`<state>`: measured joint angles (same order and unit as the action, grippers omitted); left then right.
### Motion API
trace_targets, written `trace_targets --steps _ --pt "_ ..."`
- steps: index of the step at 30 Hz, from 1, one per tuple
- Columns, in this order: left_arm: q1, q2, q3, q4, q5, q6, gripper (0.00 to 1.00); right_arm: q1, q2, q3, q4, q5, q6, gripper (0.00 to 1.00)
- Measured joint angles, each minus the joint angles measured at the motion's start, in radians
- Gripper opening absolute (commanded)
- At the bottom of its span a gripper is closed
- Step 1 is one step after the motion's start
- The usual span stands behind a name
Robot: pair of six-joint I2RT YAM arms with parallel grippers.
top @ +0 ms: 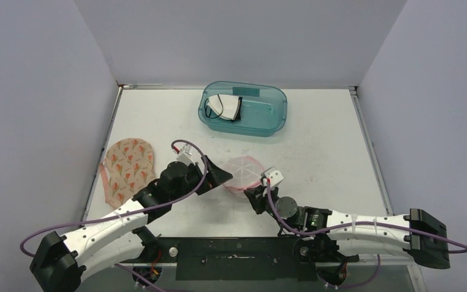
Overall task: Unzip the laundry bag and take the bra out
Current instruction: Unzip the laundry bag at the center of the board.
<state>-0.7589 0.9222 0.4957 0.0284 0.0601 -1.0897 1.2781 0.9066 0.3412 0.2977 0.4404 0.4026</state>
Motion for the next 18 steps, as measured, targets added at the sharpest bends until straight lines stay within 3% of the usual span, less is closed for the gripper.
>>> trace_targets --steps 7,18 --pt "-0.148 -0.042 -0.020 -0.055 -0.113 -0.160 0.85 0.000 0.054 0.001 0.009 -0.011 0.002 0.05" --pt "-0.219 0.090 -0.020 0.056 -0.169 -0.304 0.78 0.002 0.084 0.001 0.054 -0.035 0.028 0.05"
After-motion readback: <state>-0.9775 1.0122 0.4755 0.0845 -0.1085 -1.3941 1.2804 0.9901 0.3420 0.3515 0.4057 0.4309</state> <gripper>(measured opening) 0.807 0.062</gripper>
